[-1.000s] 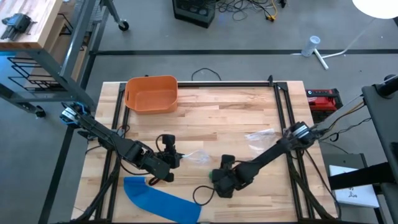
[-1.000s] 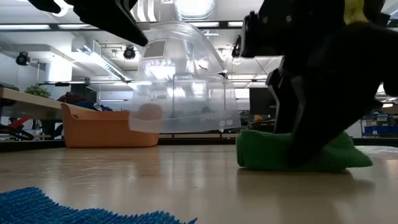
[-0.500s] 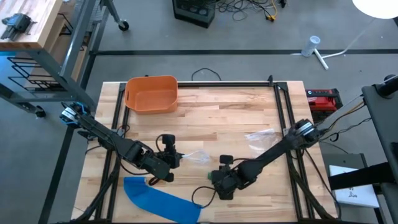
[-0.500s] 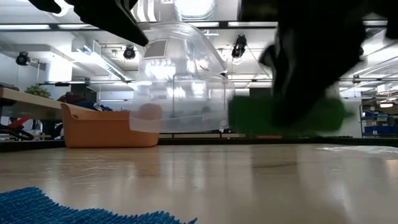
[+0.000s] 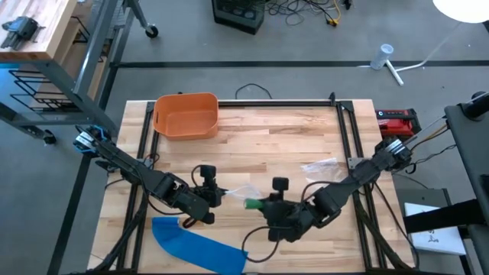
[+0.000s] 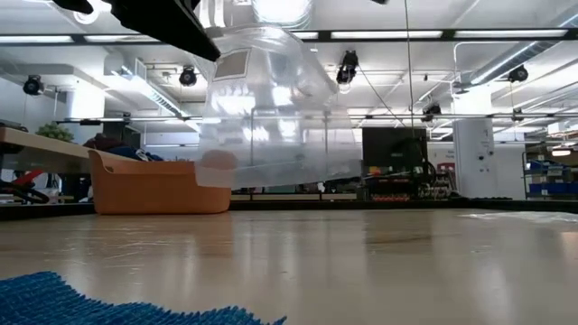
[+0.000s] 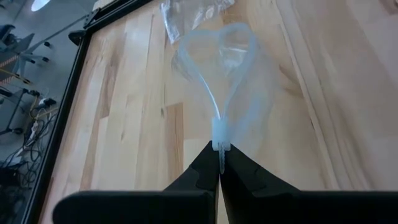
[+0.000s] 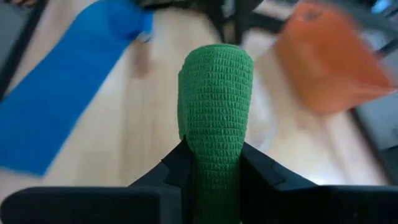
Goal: Roll bandage
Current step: Put the rolled green bandage into the transparent zip bag
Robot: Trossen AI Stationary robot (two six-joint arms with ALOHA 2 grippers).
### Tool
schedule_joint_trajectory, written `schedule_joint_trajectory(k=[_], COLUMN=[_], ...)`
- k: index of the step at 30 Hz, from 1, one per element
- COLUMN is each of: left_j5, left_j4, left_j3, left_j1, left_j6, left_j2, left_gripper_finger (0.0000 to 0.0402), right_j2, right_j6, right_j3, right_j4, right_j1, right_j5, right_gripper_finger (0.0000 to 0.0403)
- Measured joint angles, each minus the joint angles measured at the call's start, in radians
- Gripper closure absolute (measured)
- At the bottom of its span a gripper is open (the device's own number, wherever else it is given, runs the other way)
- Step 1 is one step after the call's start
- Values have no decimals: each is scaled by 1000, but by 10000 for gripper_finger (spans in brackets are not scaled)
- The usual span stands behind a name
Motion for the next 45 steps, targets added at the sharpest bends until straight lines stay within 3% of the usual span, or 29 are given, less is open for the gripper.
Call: schedule_joint_trajectory(k=[20, 24, 28, 35, 40, 45], left_j5=[13, 95, 109, 109, 178, 286], left_j4=[41, 92, 170, 232, 249, 309], left_j3=[0, 0, 0, 0, 0, 0], left_j1=[0, 2, 3, 27, 67, 112], left_j6=[26, 38, 70, 28, -28, -42], left_j2=[0, 0, 3, 4, 9, 48], left_gripper_finger=[401, 401, 402, 402, 402, 402], right_j2=[17, 17, 17, 17, 17, 18], right_j6=[-283, -306, -357, -478, -646, -894], right_j3=[-2, -2, -2, -3, -3, -3], right_j4=[-66, -116, -152, -170, -169, -167], right_j1=[-75, -75, -75, -73, -72, -67], right_j5=[-4, 24, 29, -60, -132, -132], right_gripper_finger=[334, 331, 330, 334, 333, 336])
